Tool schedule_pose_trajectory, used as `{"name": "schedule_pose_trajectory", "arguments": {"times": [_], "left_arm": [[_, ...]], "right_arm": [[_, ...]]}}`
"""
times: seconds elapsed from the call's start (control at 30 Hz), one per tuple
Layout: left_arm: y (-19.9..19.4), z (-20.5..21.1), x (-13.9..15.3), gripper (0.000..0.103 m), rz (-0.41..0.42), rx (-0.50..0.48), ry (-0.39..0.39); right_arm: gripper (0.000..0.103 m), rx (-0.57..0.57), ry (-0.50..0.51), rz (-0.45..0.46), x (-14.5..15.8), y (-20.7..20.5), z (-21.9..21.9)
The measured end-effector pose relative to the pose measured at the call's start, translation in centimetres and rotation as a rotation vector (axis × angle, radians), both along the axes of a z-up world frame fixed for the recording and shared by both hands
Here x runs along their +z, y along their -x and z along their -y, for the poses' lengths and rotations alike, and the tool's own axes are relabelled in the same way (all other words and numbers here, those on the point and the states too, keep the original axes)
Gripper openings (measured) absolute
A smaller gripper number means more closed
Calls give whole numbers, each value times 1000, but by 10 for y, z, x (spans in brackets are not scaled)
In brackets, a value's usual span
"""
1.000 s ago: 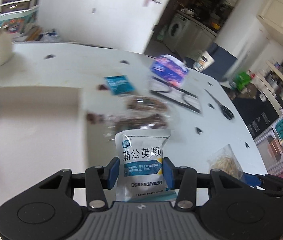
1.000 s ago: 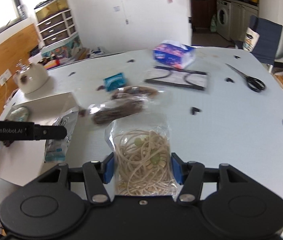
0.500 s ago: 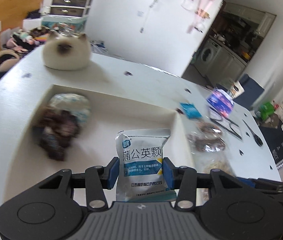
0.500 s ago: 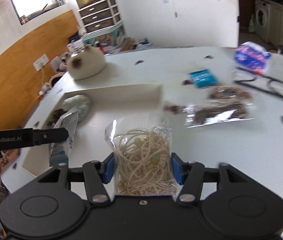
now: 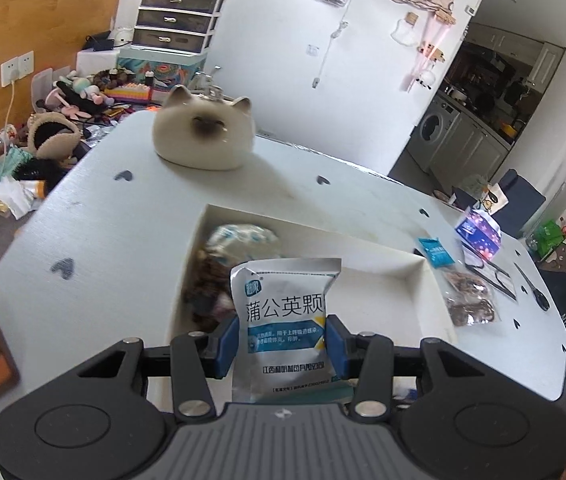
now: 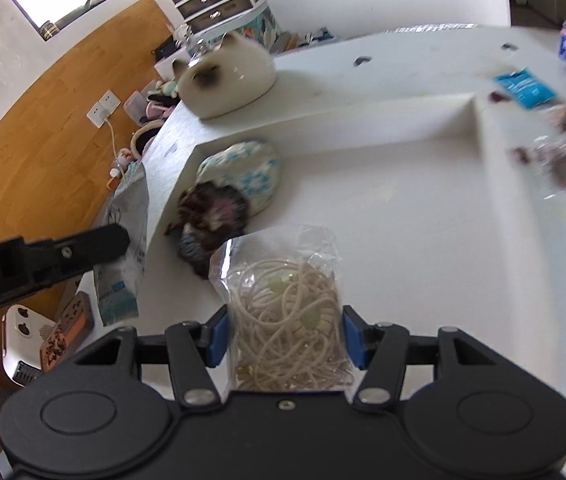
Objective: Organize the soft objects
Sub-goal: 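Carry the noodle bag into the tray with the right tool and release it, then lower the white medicine packet into the tray with the left tool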
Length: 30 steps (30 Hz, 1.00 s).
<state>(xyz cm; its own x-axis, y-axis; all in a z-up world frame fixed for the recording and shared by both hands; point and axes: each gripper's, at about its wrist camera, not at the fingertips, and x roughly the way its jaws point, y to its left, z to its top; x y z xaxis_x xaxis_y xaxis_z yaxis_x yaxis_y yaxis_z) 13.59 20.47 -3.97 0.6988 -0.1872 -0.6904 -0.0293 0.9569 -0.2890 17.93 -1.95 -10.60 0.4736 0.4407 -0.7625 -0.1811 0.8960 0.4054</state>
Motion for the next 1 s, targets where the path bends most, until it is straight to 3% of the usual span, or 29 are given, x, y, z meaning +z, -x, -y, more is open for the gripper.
{"name": "schedule_pose_trajectory", "arguments": {"times": [0.17,0.3,0.4,0.47,0.53,0.57,0.7,0.87,1.0], "left_arm": [[-1,-24,-2,47,-6,24,-1],[-2,-38,-5,47,-18,48,11],[-4,-44,-8,47,-21,53,20],[-6,-45,-9,47,-22,54,24],[-7,-46,-10,47,-24,54,28],[-7,-45,-11,47,-26,53,29],[-7,-43,-11,47,-33,51,27],[-7,-38,-11,47,-36,41,23],[-9,-32,-11,47,-40,27,28]], "right_arm": [[59,4,-75,-47,-14,-10,-30],[76,34,-151,-92,-19,-11,-44],[76,12,-179,-95,-16,-9,-36],[65,-16,-196,-120,-18,-11,-28],[38,-45,-183,-160,-23,-13,-22],[35,-55,-177,-185,-28,-15,-21],[32,-7,-249,-230,-41,-20,-30],[32,96,-234,-211,-42,-26,-58],[33,90,-233,-193,-37,-22,-49]]}}
